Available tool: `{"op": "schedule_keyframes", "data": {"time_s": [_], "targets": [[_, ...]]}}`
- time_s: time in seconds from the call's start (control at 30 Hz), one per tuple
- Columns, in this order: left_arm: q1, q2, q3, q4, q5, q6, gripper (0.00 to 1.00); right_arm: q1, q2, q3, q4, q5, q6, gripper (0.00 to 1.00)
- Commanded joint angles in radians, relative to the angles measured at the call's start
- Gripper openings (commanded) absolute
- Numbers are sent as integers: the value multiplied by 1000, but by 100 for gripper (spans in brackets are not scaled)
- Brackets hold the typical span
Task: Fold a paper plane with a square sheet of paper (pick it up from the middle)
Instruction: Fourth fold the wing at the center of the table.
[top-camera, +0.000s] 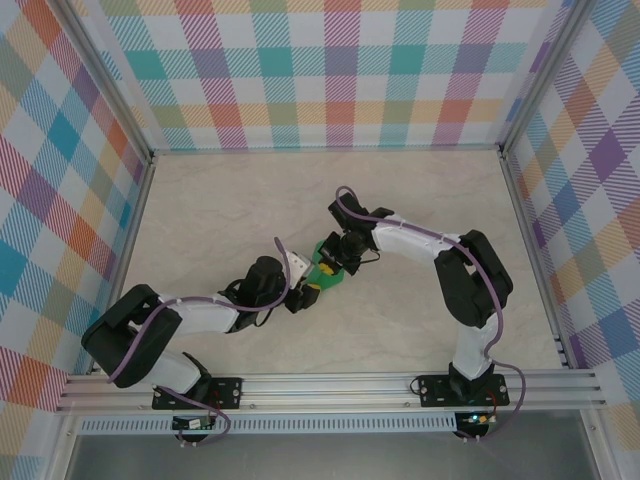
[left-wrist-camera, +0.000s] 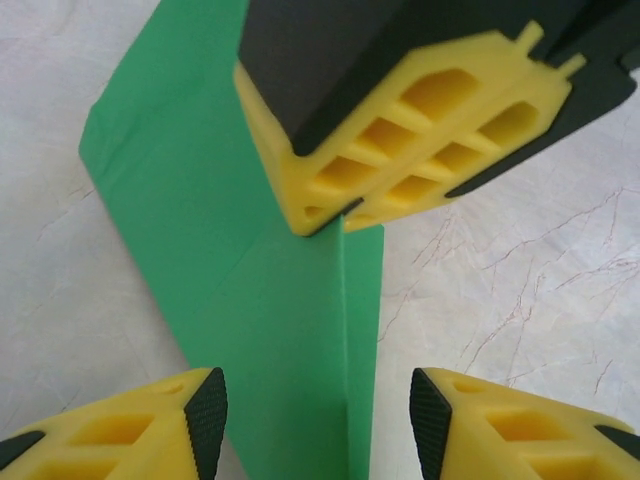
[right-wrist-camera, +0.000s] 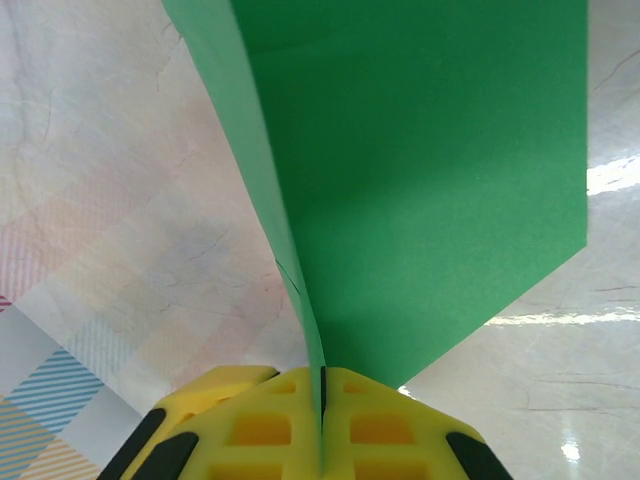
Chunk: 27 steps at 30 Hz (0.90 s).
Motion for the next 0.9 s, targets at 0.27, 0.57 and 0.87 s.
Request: {"op": "schedule_keyframes", "data": {"time_s": [0.27,0.57,0.87], "targets": [[-33,70,29,60,-55,42,25,-6,6,31,-29,-57,16,10],[-34,71,34,40,-33,13,16,-31,-40,31,-34,-39,-81,56],[-38,63,34,6,-32,36,19,-65,-40,14,-93,-52,-98,49]]}}
